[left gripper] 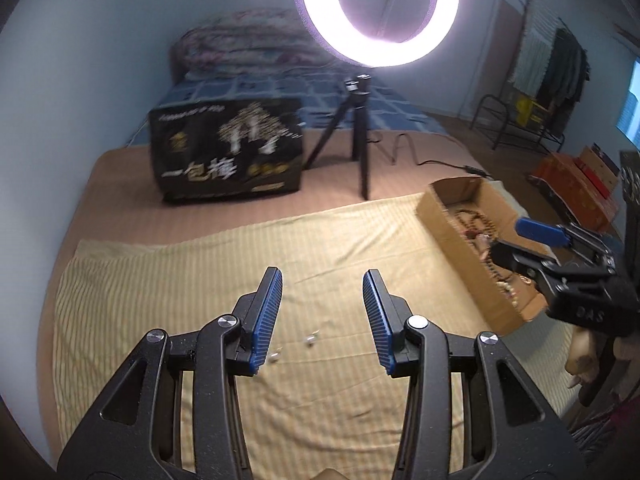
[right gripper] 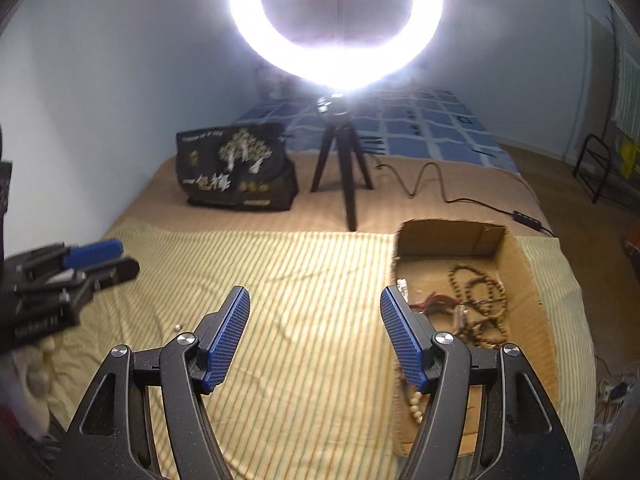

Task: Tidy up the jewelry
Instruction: 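Move both open tools back over the two pearl earrings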

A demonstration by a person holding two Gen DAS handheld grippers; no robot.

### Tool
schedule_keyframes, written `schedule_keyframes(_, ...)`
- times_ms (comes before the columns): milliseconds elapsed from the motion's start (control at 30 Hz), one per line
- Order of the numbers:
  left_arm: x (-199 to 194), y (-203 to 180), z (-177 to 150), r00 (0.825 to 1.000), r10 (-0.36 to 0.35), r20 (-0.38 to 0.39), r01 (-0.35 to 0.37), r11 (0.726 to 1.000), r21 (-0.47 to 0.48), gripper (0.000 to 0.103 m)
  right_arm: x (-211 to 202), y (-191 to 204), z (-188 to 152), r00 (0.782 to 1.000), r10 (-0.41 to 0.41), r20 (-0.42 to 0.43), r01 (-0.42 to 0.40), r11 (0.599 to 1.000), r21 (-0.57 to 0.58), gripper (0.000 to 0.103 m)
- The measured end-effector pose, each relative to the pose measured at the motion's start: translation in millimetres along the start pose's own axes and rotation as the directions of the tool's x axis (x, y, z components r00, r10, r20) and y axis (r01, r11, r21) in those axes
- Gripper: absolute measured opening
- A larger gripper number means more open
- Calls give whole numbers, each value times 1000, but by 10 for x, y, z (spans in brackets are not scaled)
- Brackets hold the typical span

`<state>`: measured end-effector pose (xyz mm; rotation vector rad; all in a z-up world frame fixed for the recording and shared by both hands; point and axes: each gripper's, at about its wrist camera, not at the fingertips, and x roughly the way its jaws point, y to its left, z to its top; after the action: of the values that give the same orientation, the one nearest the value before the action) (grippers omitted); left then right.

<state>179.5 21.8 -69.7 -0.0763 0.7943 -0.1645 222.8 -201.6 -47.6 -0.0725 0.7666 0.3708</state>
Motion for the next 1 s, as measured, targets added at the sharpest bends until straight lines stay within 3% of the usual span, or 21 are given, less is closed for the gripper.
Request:
schedule_keyframes(233, 100, 316, -133, 999, 13, -50, -16, 999, -51, 42, 160, 136, -87, 997, 49, -54, -50, 999, -15, 67)
schedule_keyframes(433, 292, 407, -319, 993, -17, -121, 8, 998, -69, 42, 350, 262, -137, 990, 85, -113, -88, 996, -30, 67)
schedule_keyframes(500, 390, 428, -394, 987, -30, -157, 19, 997, -74, 33, 411, 308, -148, 986, 103, -129, -107, 994, -28, 67)
schedule_keyframes(600, 512, 458, -503, 980, -47, -194, 32, 996, -80, 33, 531, 392, -172, 980, 128, -153, -135, 990, -31, 67)
schedule_keyframes(733, 663, 492, -642, 969, -48, -242, 33, 997, -64, 33, 699, 499, -252, 976, 127, -174, -138, 989, -53, 67)
schedule_keyframes(1000, 799, 424, -718, 964, -49, -262, 48, 999, -11, 26, 986, 688, -382, 963, 106, -247, -147, 977, -157, 67)
